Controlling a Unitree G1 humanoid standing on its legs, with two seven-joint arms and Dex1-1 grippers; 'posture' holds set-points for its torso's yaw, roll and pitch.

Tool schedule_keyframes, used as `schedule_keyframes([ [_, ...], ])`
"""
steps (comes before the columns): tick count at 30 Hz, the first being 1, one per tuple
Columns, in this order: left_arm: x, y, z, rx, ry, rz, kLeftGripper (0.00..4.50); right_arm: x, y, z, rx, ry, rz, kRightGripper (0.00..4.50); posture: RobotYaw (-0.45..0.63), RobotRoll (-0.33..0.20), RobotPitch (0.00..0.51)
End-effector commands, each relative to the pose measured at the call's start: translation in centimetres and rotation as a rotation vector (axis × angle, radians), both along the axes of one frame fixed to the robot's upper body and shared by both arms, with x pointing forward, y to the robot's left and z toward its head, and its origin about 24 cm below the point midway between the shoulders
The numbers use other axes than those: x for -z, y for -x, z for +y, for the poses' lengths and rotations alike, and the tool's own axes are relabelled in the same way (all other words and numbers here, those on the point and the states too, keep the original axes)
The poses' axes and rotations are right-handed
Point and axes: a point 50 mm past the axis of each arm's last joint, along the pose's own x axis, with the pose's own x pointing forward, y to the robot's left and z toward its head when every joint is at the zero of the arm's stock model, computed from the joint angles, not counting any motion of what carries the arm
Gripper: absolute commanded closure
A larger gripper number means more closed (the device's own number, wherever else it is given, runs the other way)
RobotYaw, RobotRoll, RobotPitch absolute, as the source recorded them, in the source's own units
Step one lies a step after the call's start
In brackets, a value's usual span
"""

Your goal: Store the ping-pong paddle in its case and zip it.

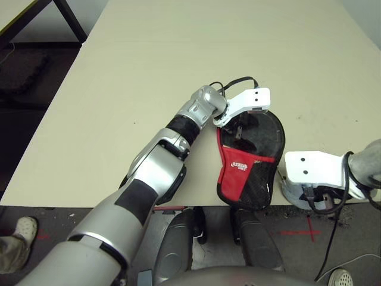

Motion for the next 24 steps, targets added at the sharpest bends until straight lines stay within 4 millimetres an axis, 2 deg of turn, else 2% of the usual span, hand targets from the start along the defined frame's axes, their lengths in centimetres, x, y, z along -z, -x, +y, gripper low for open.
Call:
schedule_keyframes([
  [1,3.3,0.3,1.0,-0.06,-0.106,0.053,0.0,1.1,2.4,0.8,-0.106,-0.013,0.209,4.42,-0.26,0.0,0.257],
  [12,3.4,0.3,0.7,-0.07,-0.084,0.056,0.0,0.9,3.0,0.8,-0.13,-0.011,0.252,4.42,-0.27,0.0,0.259],
  [16,3.1,0.2,0.7,-0.079,-0.06,0.05,0.0,0.8,2.2,0.8,-0.059,-0.037,0.193,4.42,-0.26,0.0,0.256],
  [20,2.7,0.2,0.9,-0.074,-0.045,0.055,0.0,0.6,0.4,1.3,0.075,-0.108,0.137,3.1,-0.25,0.0,0.25],
  [24,2.2,0.1,1.3,-0.088,-0.005,0.061,0.0,-3.0,-1.3,-1.0,0.206,-0.163,0.076,1.78,-0.24,0.0,0.246],
])
